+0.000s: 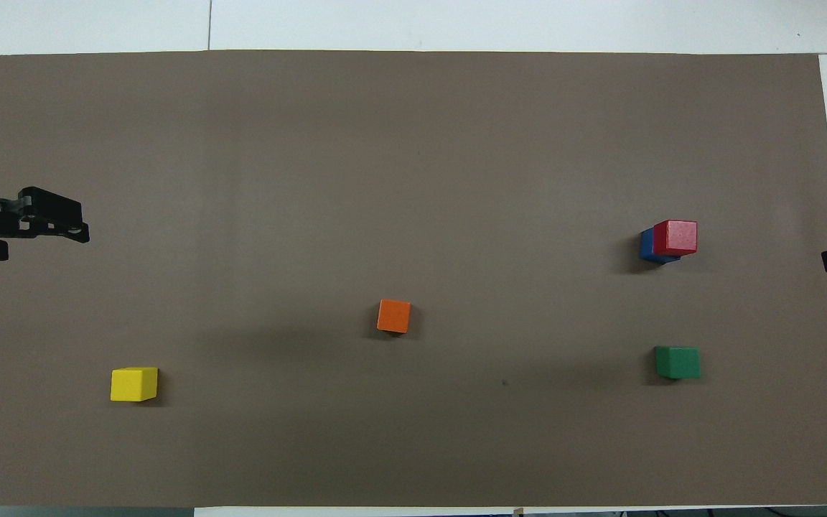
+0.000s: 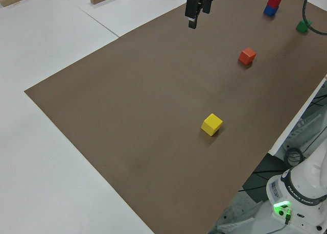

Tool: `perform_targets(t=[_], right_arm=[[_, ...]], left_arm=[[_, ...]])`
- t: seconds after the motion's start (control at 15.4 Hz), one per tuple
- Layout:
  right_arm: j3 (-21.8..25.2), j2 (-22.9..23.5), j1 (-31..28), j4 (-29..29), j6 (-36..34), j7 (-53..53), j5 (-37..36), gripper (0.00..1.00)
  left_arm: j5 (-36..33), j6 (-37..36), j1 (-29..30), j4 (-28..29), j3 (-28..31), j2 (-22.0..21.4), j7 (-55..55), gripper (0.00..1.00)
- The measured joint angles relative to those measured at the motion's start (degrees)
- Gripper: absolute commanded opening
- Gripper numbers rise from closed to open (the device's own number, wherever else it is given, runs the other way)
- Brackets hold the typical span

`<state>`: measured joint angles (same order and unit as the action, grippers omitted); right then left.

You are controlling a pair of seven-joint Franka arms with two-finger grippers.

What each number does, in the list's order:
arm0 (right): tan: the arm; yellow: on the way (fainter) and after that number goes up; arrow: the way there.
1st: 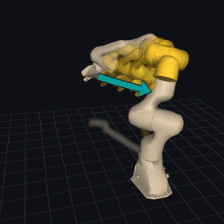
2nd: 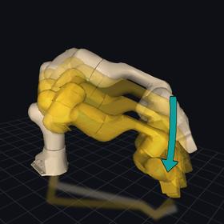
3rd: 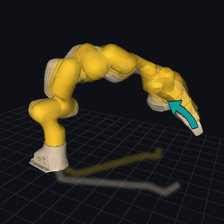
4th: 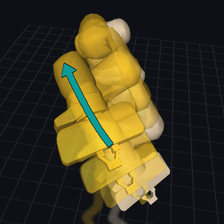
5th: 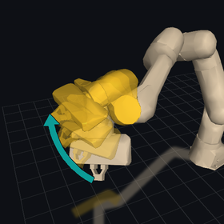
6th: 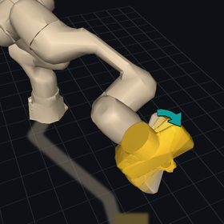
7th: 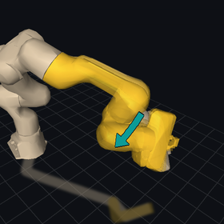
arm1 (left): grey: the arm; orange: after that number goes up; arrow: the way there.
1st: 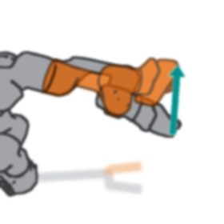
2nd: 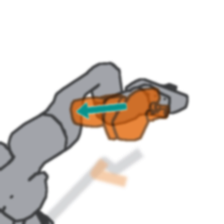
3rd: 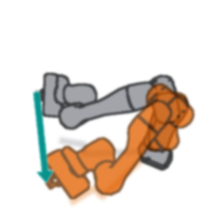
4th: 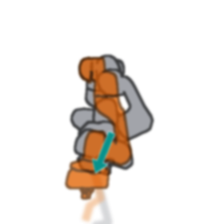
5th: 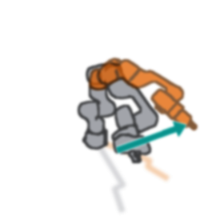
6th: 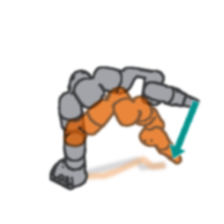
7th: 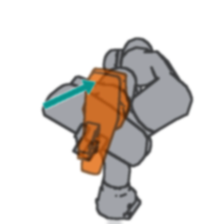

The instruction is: Transfer red block to right arm and stack on blue block

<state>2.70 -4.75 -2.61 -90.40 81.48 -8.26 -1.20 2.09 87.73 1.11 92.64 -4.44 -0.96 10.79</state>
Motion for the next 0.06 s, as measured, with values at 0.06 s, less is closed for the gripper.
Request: perform_targets(t=[0.06], right_arm=[[0.0,0.0,0.0,0.0,0.0,0.0,0.0,1.0]], left_arm=[[0.0,0.0,0.0,0.0,0.0,0.0,0.0,1.0]])
